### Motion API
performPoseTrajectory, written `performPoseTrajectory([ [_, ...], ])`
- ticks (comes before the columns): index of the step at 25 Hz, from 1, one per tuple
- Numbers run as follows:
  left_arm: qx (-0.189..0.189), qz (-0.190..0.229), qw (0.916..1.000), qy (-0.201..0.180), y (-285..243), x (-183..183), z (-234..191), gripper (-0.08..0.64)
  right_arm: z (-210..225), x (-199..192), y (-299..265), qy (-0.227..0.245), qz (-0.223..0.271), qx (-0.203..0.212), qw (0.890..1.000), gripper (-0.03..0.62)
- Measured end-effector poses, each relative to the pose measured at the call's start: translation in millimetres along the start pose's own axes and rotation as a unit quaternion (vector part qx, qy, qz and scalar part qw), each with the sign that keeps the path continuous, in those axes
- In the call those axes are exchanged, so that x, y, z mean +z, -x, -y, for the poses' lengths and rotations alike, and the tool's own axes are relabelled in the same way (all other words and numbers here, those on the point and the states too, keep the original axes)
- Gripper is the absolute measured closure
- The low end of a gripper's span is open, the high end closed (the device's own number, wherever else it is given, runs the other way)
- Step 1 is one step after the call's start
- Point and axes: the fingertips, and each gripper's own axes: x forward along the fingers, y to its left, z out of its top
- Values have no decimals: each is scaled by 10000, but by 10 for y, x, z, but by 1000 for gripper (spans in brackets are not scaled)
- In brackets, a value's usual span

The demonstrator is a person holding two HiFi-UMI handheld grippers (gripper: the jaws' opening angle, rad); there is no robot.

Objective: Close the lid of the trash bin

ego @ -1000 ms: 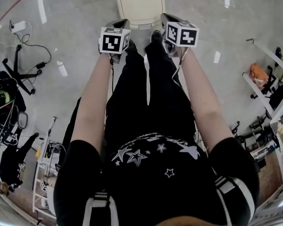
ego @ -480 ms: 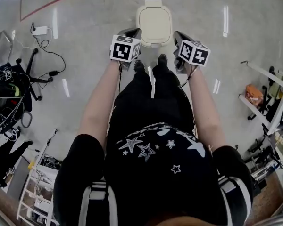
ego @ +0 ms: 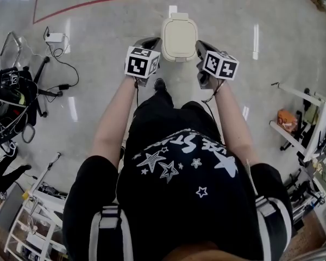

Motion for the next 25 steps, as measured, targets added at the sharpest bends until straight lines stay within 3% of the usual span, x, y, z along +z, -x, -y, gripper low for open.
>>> performPoseTrajectory([
  [9,362,342,9987,-65,361,-32,384,549,-199,1,356,314,204,510,9980,588],
  [18,540,823,9951,-113,717,-58,1083,549,-155,-264,1054,428,456,852,9944,588],
  [25,516,1272,9900,-335,1021,-55,1779,549,-215,-241,1814,586,1069,1213,9851,588],
])
